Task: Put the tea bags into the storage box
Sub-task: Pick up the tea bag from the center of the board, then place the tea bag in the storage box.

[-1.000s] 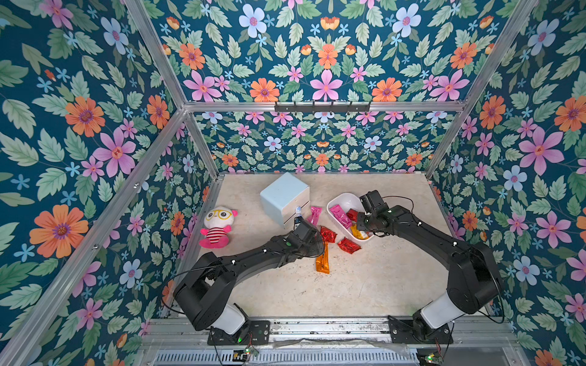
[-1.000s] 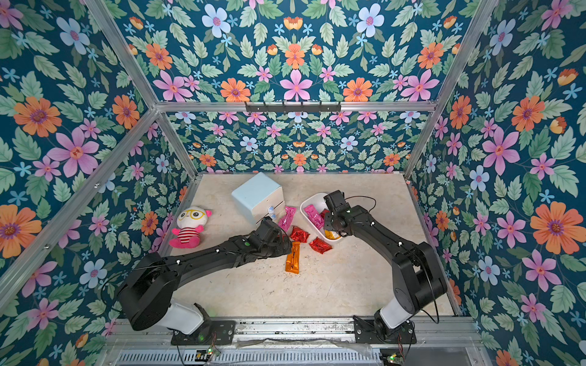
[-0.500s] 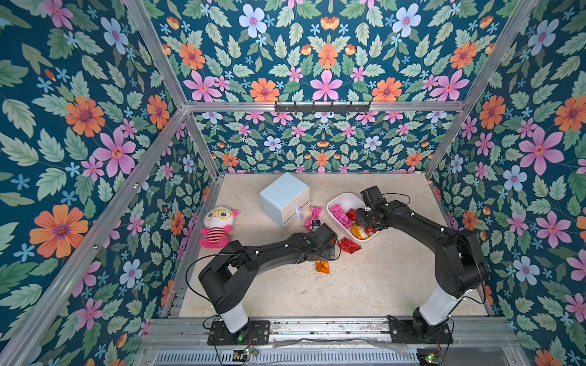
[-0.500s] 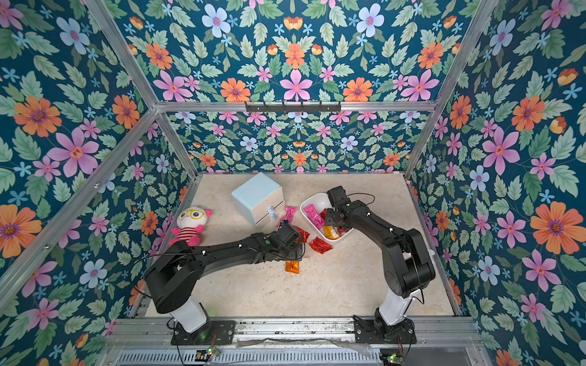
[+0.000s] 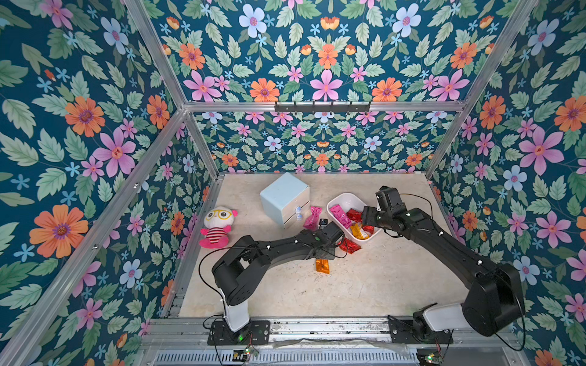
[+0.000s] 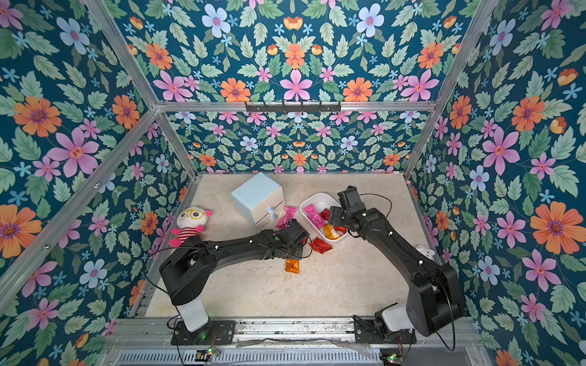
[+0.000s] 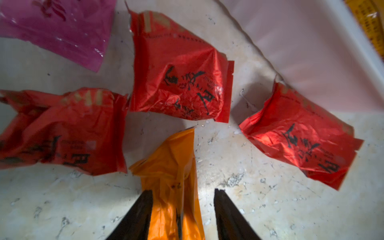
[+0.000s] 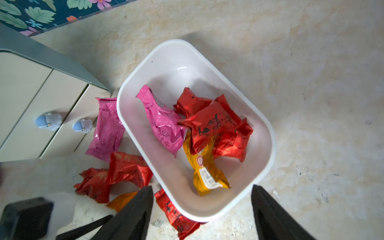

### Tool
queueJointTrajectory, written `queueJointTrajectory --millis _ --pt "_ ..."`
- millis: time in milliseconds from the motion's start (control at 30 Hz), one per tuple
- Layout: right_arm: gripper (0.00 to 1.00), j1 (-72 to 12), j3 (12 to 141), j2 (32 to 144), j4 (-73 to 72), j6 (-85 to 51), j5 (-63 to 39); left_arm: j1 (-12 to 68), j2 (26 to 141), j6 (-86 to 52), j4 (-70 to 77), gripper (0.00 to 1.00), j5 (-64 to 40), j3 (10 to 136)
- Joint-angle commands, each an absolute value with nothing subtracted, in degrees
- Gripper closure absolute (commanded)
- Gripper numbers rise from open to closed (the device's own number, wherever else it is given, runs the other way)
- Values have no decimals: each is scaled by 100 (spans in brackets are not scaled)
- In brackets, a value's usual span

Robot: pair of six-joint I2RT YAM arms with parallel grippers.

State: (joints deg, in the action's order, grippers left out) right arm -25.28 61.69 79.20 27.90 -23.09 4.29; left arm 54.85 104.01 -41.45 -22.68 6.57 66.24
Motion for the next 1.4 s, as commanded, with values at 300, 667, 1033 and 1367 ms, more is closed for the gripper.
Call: queueJointTrajectory --millis 300,667,1033,1367 --pt "21 -2528 5297 7206 2762 -2646 150 5493 10682 -3975 -2503 88 638 6831" --pt "20 -2527 4988 6934 2550 -2797 429 5493 9886 -4027 -2566 100 826 6906" --pt "18 -2516 4533 6612 2310 -3174 450 5402 10507 -2971 -2364 100 756 8586" --pt "17 -2523 4358 6306 2344 -3275 466 4708 11736 -3106 -1846 100 81 9765"
